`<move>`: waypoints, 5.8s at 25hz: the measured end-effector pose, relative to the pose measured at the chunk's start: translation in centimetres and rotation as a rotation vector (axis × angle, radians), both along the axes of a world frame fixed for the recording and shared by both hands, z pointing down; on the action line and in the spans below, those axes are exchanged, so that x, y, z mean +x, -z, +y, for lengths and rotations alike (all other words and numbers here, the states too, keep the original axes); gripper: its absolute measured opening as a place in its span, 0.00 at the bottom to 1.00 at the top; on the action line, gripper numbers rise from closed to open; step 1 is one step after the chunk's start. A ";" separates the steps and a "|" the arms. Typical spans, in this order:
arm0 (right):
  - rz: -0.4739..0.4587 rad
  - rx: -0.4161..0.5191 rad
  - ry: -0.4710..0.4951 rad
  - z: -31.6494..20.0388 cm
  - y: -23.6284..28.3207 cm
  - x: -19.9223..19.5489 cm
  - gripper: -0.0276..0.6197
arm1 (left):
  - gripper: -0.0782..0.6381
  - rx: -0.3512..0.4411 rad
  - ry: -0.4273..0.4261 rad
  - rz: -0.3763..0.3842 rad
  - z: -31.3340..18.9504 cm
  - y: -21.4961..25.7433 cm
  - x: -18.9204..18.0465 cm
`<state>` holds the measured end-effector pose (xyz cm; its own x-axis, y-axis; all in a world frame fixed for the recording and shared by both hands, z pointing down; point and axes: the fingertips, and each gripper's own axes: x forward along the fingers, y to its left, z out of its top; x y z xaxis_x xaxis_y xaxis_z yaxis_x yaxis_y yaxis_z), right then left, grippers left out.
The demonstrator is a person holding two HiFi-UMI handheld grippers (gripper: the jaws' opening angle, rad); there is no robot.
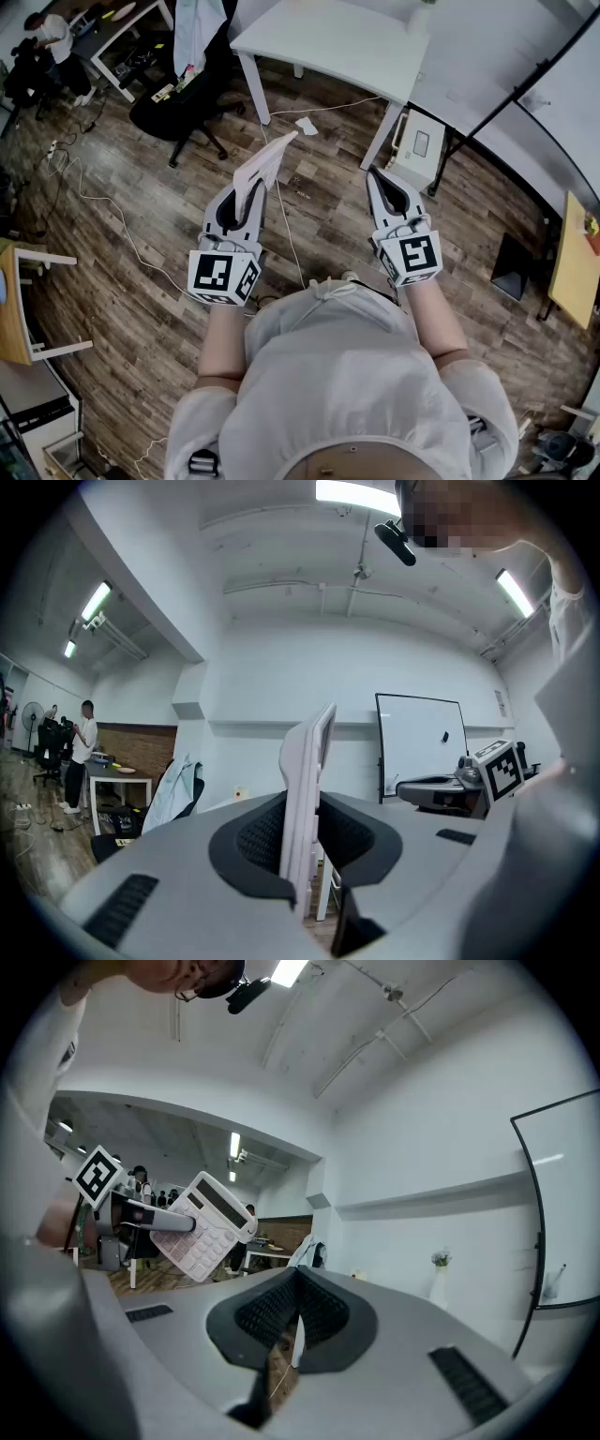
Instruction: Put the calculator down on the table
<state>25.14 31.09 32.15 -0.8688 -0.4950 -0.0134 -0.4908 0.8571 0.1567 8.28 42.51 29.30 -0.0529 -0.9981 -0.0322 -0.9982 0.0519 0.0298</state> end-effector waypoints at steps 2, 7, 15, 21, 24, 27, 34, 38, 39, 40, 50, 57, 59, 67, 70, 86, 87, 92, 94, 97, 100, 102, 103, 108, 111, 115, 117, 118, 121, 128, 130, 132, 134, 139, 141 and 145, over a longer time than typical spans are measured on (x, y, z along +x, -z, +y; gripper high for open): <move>0.000 -0.004 -0.006 0.2 -0.1 -0.1 0.05 | 0.24 0.000 0.003 0.002 0.3 -0.2 -0.2; 0.004 -0.004 -0.011 -0.3 -0.1 -1.0 0.05 | 0.24 0.009 0.007 0.012 0.1 -0.3 -1.2; -0.005 -0.037 -0.028 -1.1 -0.2 -2.6 0.05 | 0.24 0.014 0.025 0.040 0.3 -0.4 -3.2; 0.010 -0.051 0.010 -2.8 -1.5 -5.0 0.05 | 0.24 -0.005 0.060 0.054 -0.8 -1.7 -5.1; 0.016 -0.074 0.025 -5.2 -2.5 -6.1 0.05 | 0.24 -0.018 0.079 0.060 -2.9 -2.4 -6.1; 0.011 -0.107 0.037 -8.5 -3.3 -7.7 0.05 | 0.24 -0.039 0.094 0.057 -5.5 -2.8 -7.4; 0.018 -0.142 0.053 -19.0 -4.1 -13.1 0.05 | 0.24 -0.075 0.122 0.053 -15.1 -3.2 -12.0; 0.034 -0.137 0.064 -25.9 -3.7 -15.9 0.05 | 0.24 -0.083 0.126 0.056 -22.4 -2.8 -14.8; 0.037 -0.139 0.065 -27.5 -3.7 -16.4 0.05 | 0.24 -0.085 0.123 0.056 -24.2 -2.7 -15.3; 0.041 -0.142 0.067 -29.1 -3.7 -17.0 0.05 | 0.24 -0.088 0.117 0.055 -26.0 -2.7 -15.7; 0.074 -0.126 0.040 -39.5 -4.4 -20.4 0.05 | 0.24 -0.139 0.017 0.069 -39.6 -3.9 -18.6; 0.101 -0.113 -0.060 -46.5 -5.2 -22.2 0.05 | 0.24 -0.173 -0.109 0.125 -49.2 -5.8 -21.7; 0.106 -0.110 -0.096 -48.8 -5.4 -23.0 0.05 | 0.24 -0.183 -0.153 0.140 -52.4 -6.3 -22.9; 0.102 -0.191 -0.279 -57.3 -7.3 -26.3 0.05 | 0.24 -0.283 -0.340 0.189 -64.2 -9.7 -27.2; 0.113 -0.214 -0.335 -59.7 -8.2 -27.8 0.05 | 0.24 -0.337 -0.396 0.207 -67.6 -11.6 -28.8; 0.188 -0.397 -0.494 -65.8 -16.7 -31.8 0.05 | 0.24 -0.619 -0.562 0.348 -75.9 -24.4 -31.6; 0.193 -0.406 -0.499 -66.0 -17.3 -31.8 0.05 | 0.24 -0.633 -0.566 0.358 -76.2 -25.1 -31.6; 0.201 -0.436 -0.521 -66.7 -19.0 -32.1 0.05 | 0.24 -0.684 -0.561 0.459 -77.3 -27.2 -31.9; 0.203 -0.445 -0.529 -66.9 -19.4 -32.1 0.05 | 0.24 -0.696 -0.549 0.499 -77.7 -27.8 -32.1; 0.208 -0.453 -0.535 -67.2 -20.0 -32.2 0.05 | 0.24 -0.726 -0.527 0.525 -78.2 -28.9 -32.5; 0.213 -0.459 -0.535 -67.3 -20.4 -32.3 0.05 | 0.25 -0.734 -0.521 0.511 -78.5 -29.5 -32.7; 0.215 -0.464 -0.532 -67.4 -20.6 -32.4 0.05 | 0.26 -0.730 -0.518 0.500 -78.6 -29.6 -32.8; 0.215 -0.467 -0.531 -67.4 -20.7 -32.4 0.05 | 0.26 -0.731 -0.512 0.493 -78.6 -29.8 -32.8; 0.218 -0.477 -0.527 -67.3 -21.1 -32.6 0.05 | 0.32 -0.741 -0.491 0.465 -78.6 -30.7 -33.6; 0.218 -0.485 -0.528 -67.2 -21.4 -32.7 0.05 | 0.37 -0.760 -0.465 0.434 -78.6 -31.3 -34.3; 0.213 -0.495 -0.528 -66.8 -21.6 -33.0 0.05 | 0.42 -0.792 -0.434 0.388 -78.5 -31.9 -35.0; 0.213 -0.496 -0.527 -66.6 -21.7 -33.1 0.05 | 0.44 -0.817 -0.412 0.326 -78.4 -32.3 -35.3; 0.212 -0.494 -0.526 -66.5 -21.6 -33.3 0.05 | 0.45 -0.825 -0.405 0.278 -78.3 -32.5 -35.5; 0.210 -0.489 -0.525 -66.4 -21.3 -33.6 0.05 | 0.46 -0.814 -0.417 0.183 -78.1 -32.5 -35.5; 0.207 -0.470 -0.528 -66.0 -20.2 -34.0 0.05 | 0.46 -0.812 -0.416 0.137 -77.6 -31.1 -36.6; 0.198 -0.456 -0.529 -66.0 -19.5 -34.0 0.05 | 0.46 -0.776 -0.406 0.122 -77.9 -29.4 -37.1; 0.183 -0.439 -0.529 -66.1 -18.5 -34.1 0.05 | 0.45 -0.724 -0.412 0.107 -78.3 -27.2 -37.2; 0.165 -0.417 -0.530 -66.3 -17.3 -34.1 0.05 | 0.40 -0.658 -0.421 0.080 -78.7 -24.6 -37.2; 0.125 -0.357 -0.533 -66.6 -14.1 -34.2 0.05 | 0.23 -0.504 -0.418 0.038 -79.1 -18.2 -37.7; 0.105 -0.326 -0.523 -66.7 -12.8 -34.1 0.05 | 0.20 -0.448 -0.431 0.033 -79.3 -15.8 -37.8; 0.044 -0.257 -0.506 -66.5 -9.9 -33.7 0.05 | 0.15 -0.342 -0.456 0.004 -79.2 -11.3 -37.8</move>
<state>-8.59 -35.41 42.02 -0.5194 -0.8324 0.1933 -0.8480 0.5300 0.0036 -29.50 -36.71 40.57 0.3866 -0.8734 0.2961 -0.9217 -0.3770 0.0912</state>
